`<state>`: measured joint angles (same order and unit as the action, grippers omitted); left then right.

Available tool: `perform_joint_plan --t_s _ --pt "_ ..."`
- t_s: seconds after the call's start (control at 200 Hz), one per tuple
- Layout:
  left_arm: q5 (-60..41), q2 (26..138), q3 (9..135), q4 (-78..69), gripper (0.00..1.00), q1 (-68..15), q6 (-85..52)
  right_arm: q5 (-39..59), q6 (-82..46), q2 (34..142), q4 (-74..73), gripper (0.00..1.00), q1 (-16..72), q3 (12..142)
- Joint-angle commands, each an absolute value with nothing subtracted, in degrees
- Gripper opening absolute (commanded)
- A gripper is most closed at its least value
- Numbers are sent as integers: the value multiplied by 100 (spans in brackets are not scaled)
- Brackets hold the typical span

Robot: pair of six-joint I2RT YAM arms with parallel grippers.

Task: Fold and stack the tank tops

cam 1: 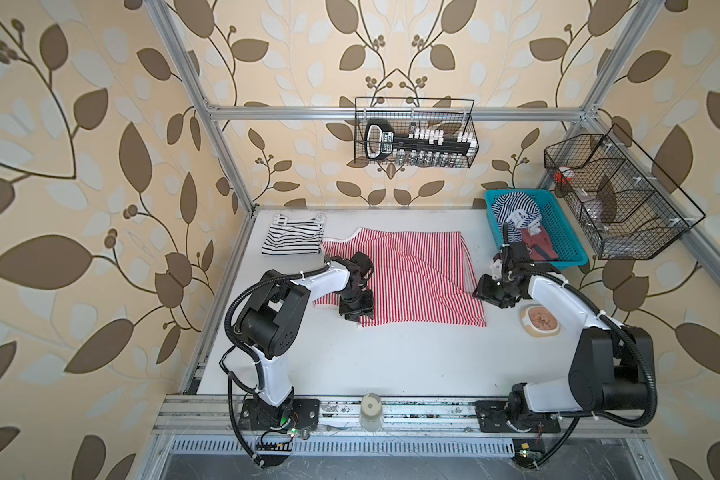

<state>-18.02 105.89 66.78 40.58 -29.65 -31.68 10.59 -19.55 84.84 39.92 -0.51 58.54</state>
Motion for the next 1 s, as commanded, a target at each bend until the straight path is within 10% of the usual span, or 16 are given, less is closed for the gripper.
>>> perform_joint_plan --t_s 0.0,0.655,0.995 --pt "-1672 10806 6368 4097 44 -2970 -3177 1391 -1569 9198 3850 41 -79 6451" --pt "-1556 11000 6355 4258 44 -2984 -3129 1616 -1324 11502 3470 39 -97 7945" --pt "-1553 11074 6363 4297 43 -2988 -3147 1803 -1297 11795 3471 10 -97 8147"
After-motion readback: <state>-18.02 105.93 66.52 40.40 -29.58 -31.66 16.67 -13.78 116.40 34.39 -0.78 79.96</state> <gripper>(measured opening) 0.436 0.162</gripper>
